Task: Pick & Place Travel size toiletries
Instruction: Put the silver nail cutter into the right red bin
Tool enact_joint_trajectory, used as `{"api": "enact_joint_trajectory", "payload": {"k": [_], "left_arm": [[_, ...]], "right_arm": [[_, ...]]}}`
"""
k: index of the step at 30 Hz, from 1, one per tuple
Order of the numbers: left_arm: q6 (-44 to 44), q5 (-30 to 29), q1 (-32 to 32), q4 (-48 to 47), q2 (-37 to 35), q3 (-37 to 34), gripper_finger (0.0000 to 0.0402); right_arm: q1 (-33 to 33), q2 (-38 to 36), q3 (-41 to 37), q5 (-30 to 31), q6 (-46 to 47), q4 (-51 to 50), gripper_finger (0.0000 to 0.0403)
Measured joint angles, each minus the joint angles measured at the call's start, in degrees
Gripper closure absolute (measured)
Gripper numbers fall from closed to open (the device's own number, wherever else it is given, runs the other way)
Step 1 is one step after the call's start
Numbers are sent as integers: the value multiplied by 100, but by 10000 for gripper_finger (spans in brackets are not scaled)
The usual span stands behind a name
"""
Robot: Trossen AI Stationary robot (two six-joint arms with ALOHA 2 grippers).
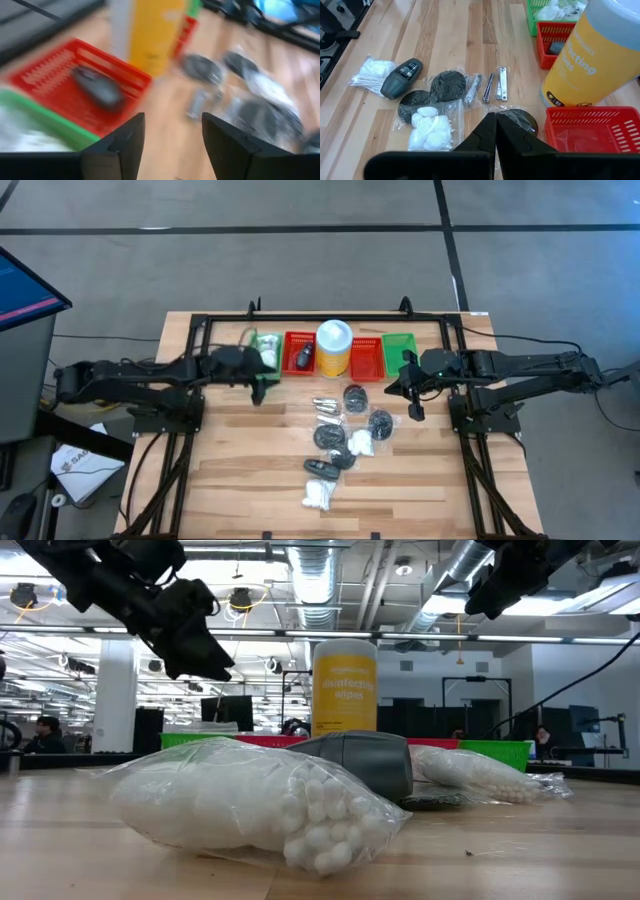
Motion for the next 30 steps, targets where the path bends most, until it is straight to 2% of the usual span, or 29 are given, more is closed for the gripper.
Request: {"api": "enact_joint_trajectory", "payload": {"k": [5, 11, 23, 30], "left_arm": [[-199, -483, -842, 188, 350, 0, 226], [-194, -771, -1388, 1101, 1010, 0, 227], [-192, -790, -1468, 2628, 2544, 2, 229], [-187, -840, -1466, 3221, 3176, 2, 232]], "right_arm": [[0, 0, 1, -2, -1, 0, 403], [2, 0, 1, -2, 0, 0, 403], [4, 0, 1, -2, 49, -7, 403], [9, 0, 1, -2, 48, 0, 403]]}}
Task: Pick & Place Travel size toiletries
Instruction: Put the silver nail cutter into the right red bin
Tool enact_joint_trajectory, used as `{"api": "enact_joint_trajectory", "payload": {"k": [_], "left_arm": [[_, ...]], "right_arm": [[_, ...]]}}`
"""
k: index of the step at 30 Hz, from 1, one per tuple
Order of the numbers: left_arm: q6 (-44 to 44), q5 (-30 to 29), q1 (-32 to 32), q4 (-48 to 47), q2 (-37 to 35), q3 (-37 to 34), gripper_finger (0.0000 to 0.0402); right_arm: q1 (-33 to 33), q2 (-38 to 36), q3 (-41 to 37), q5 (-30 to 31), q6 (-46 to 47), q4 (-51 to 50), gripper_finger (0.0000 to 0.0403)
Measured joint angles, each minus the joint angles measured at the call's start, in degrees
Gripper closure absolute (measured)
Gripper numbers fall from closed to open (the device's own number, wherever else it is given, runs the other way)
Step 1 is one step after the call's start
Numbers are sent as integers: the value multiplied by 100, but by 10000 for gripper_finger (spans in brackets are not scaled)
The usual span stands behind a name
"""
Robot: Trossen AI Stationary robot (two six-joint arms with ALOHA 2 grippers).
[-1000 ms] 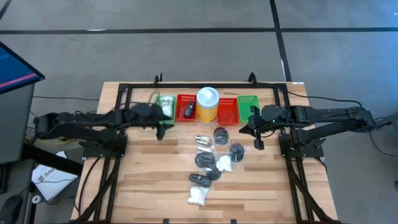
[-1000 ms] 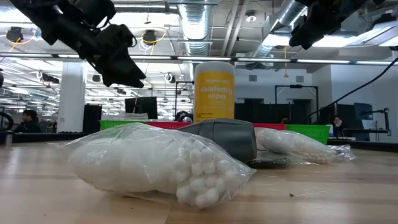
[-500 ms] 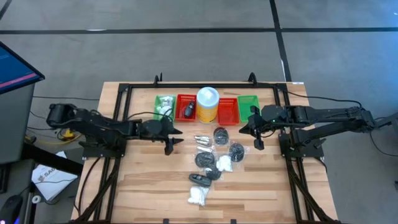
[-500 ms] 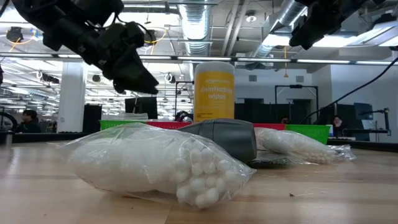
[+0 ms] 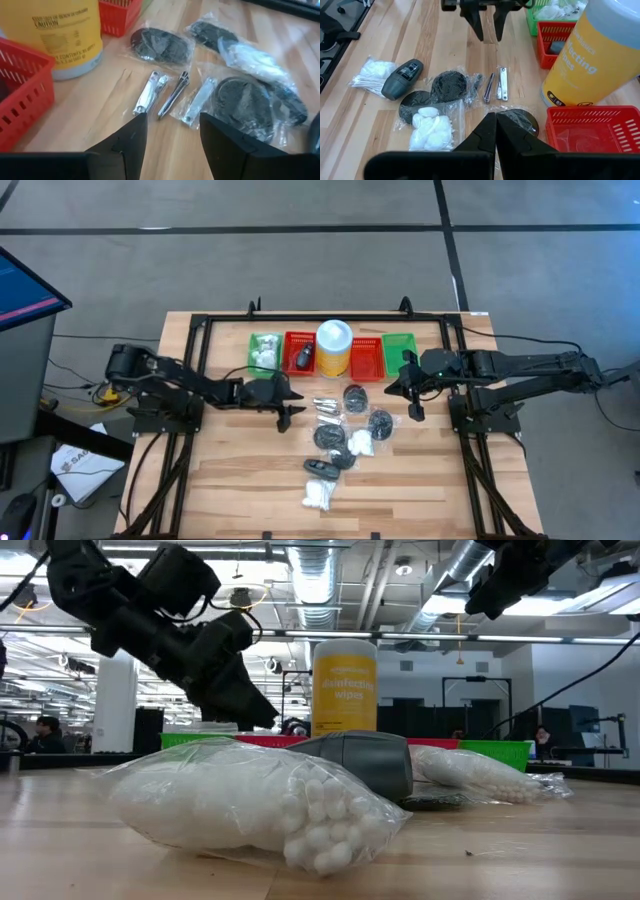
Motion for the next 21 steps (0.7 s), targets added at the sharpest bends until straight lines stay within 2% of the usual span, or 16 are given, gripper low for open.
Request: {"api": "enact_joint_trajectory", "payload": {"k": [8, 17, 21], "left_arm": [[21, -165, 60, 321, 476, 137, 234], [662, -174, 138, 317, 1173, 642, 234], [853, -377, 140, 319, 1410, 756, 234]], "right_arm": [[0, 0, 0, 0, 0, 2, 403], [16, 0, 0, 0, -2, 2, 403], [26, 0, 0, -2, -2, 0, 403]]}}
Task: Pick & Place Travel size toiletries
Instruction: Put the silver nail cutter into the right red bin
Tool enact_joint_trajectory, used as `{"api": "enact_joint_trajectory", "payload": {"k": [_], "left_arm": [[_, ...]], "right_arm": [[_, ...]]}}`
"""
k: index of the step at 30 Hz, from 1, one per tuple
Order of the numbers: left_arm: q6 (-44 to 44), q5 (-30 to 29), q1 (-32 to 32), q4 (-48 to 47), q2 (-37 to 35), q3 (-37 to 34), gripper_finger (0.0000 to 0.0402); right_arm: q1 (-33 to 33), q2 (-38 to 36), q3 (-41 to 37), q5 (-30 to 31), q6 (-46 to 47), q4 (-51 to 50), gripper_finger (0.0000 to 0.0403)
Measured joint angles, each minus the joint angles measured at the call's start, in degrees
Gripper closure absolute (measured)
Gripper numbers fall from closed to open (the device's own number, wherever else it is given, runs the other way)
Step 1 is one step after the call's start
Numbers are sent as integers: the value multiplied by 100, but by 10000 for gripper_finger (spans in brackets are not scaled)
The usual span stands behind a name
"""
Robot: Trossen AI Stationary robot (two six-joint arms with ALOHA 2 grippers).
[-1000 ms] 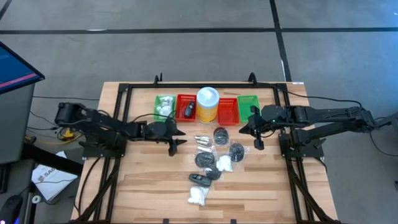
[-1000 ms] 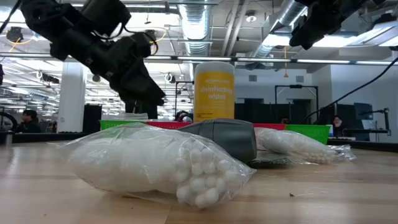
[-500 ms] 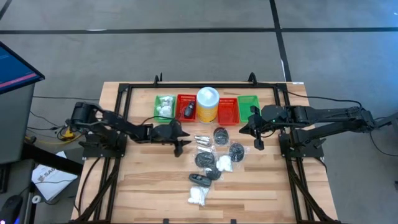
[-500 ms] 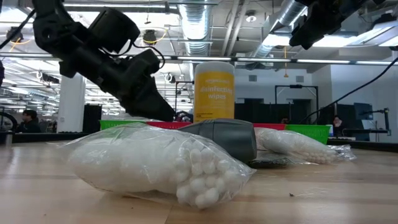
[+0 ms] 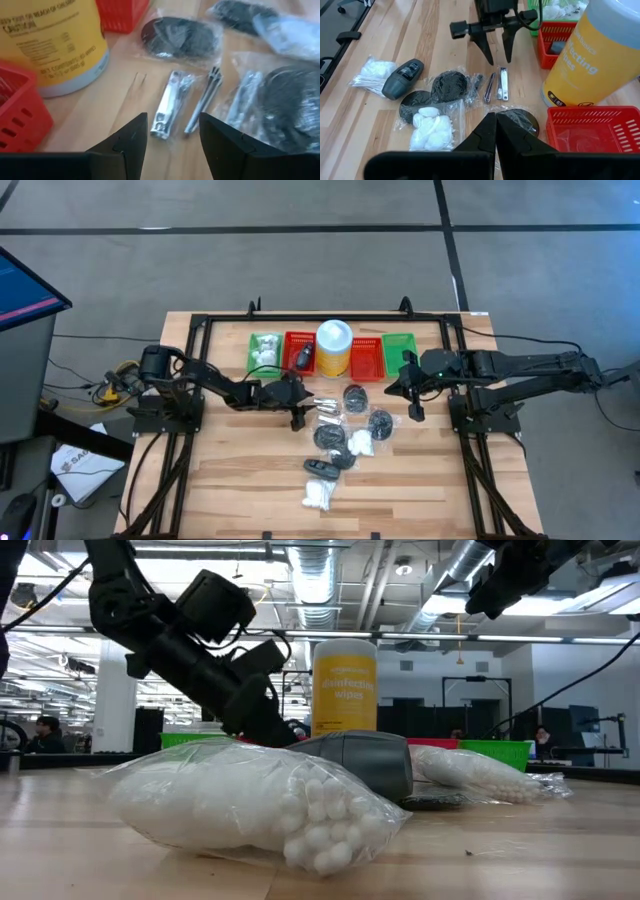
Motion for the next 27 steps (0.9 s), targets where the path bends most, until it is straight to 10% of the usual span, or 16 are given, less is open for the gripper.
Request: {"api": "enact_joint_trajectory", "payload": {"k": [27], "left_arm": [[107, 190, 207, -17, 607, 297, 234]], "right_arm": [[0, 0, 0, 0, -50, -1, 403]]}}
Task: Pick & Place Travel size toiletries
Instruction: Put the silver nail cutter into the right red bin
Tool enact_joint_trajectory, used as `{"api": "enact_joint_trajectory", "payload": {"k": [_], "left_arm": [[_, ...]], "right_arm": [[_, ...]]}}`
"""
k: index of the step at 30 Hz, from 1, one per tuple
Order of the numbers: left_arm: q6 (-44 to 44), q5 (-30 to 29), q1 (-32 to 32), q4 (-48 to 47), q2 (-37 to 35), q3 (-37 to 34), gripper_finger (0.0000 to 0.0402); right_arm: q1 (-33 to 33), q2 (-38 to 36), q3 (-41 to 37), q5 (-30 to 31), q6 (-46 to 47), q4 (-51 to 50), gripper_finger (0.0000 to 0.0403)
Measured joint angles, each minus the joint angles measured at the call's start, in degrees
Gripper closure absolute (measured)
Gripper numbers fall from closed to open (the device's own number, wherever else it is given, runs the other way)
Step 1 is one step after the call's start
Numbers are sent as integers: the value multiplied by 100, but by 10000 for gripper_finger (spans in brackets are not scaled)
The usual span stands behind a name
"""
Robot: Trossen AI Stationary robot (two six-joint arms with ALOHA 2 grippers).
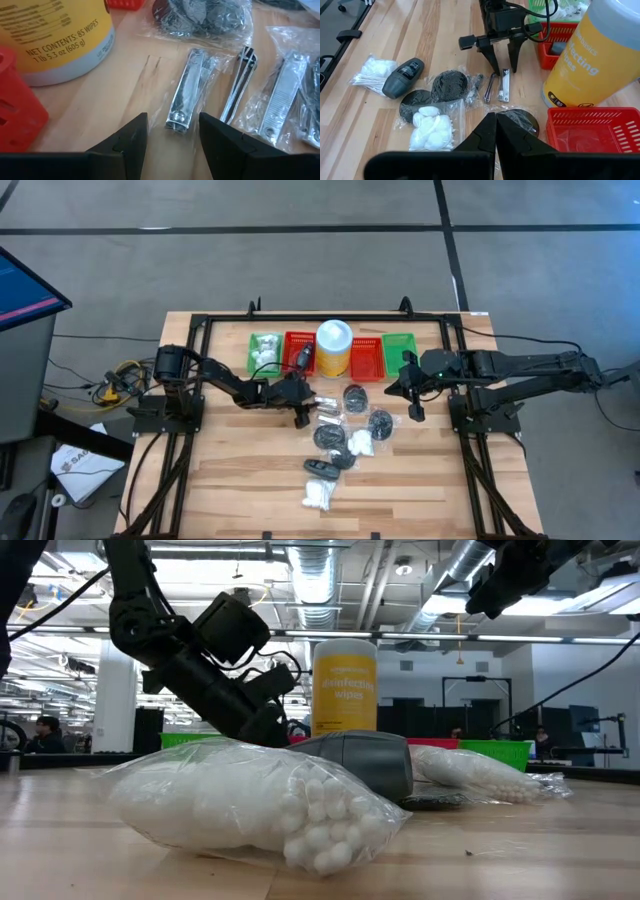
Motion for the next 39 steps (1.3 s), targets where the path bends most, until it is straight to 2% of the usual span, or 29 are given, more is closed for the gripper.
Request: {"api": "enact_joint_trajectory", "payload": {"k": [8, 11, 14, 18, 19, 27, 39], "left_arm": [[118, 63, 0, -18, 0, 0, 234], [129, 63, 0, -20, 0, 0, 246], [130, 63, 0, -32, 0, 0, 285], [256, 83, 0, -46, -2, 0, 369], [266, 115, 0, -46, -2, 0, 373], [227, 129, -87, -158, -143, -7, 373], [190, -165, -439, -202, -1574, -7, 373]], "right_arm": [[0, 0, 0, 0, -3, 0, 403], [0, 0, 0, 0, -14, 1, 403], [0, 0, 0, 0, -14, 1, 403], [0, 0, 0, 0, -12, 1, 403], [0, 0, 0, 0, -12, 0, 403], [0, 0, 0, 0, 6, 1, 403], [-2, 0, 0, 0, -3, 50, 403]]}}
